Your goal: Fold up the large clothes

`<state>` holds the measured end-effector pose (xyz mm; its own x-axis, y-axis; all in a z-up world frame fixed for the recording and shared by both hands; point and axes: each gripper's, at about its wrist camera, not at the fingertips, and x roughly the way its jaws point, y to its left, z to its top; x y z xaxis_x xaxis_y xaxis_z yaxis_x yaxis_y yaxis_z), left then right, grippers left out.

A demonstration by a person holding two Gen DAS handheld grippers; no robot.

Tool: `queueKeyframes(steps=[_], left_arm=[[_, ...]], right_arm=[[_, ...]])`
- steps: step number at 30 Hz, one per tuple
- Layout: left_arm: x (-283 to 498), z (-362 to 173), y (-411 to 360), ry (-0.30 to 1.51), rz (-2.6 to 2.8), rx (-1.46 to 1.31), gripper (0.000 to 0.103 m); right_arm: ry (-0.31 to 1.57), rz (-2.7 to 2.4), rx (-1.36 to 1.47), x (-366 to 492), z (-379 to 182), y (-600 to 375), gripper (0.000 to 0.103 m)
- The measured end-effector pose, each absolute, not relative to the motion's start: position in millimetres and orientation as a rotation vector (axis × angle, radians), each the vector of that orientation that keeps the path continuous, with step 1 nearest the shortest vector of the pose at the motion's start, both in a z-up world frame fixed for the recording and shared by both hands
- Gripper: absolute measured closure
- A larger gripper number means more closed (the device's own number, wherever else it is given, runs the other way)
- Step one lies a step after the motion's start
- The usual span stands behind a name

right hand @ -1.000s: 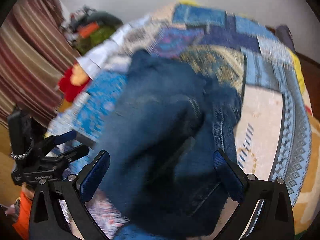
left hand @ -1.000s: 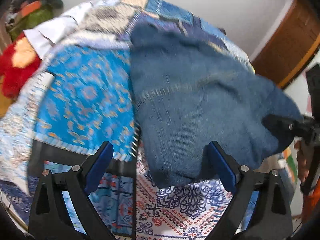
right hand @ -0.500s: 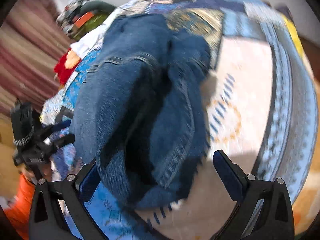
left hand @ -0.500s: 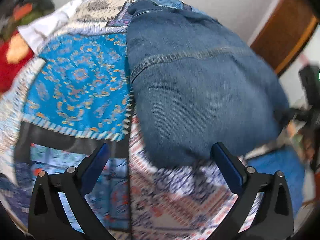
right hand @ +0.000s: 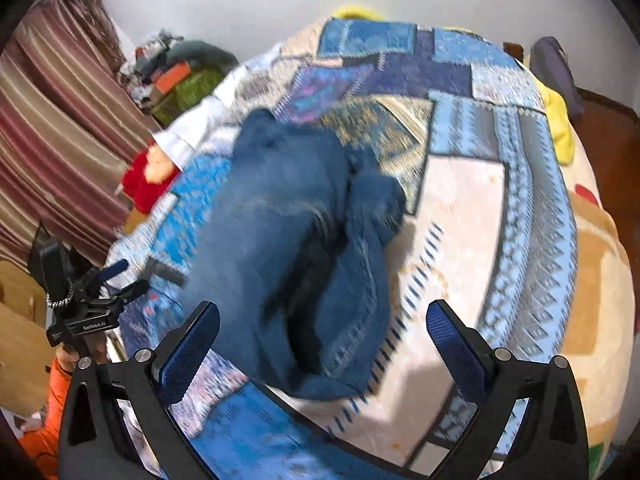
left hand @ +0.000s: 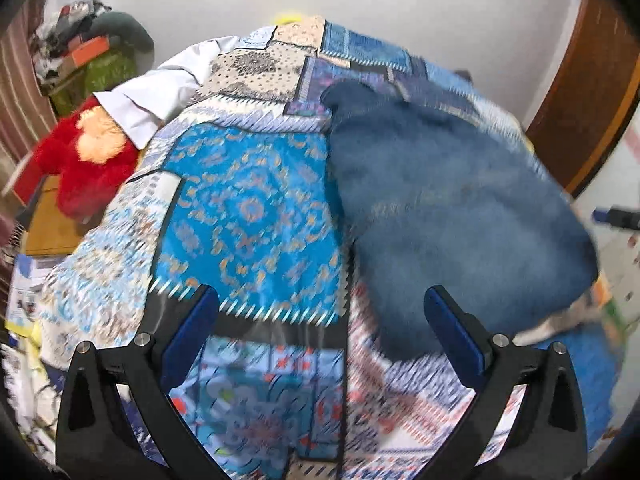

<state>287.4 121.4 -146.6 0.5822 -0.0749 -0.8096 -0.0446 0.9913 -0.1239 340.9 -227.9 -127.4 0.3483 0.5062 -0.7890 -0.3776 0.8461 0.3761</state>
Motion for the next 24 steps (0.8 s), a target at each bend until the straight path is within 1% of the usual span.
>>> queueKeyframes(steps=[4, 10, 13, 17, 20, 24], left_arm=[[320.9, -157.1, 123.7, 0.998, -0.123, -0.290, 0.000], [367.3, -206.9, 114.4, 1.139, -0.222, -0.468, 0.000], [379.9, -222.3, 110.6, 1.149, -0.279, -0.548, 0.000], [398.4, -238.9, 112.1, 1.156, -0.331, -0.651, 0.000], [413.7, -256.7, 108.5, 1.195, -0.347, -0.695, 0.000], [421.2, -266.2, 108.5, 1.184, -0.351, -0.755, 0.000]], right_arm=[[1.110, 0.603, 0.192, 360.8, -132.9, -217.4, 0.000], [1.281, 0.597, 0.245, 402.0, -184.2, -197.8, 0.000], [1.333, 0.628, 0.238, 417.4, -202.8, -186.6, 0.000], [1.369, 0.684, 0.250, 431.1, -220.7, -171.6, 0.000], [1.391, 0.685, 0.259, 440.0, -233.1, -162.6, 0.000], [1.373, 0.677, 0.301, 446.3, -240.0, -159.8, 0.001]])
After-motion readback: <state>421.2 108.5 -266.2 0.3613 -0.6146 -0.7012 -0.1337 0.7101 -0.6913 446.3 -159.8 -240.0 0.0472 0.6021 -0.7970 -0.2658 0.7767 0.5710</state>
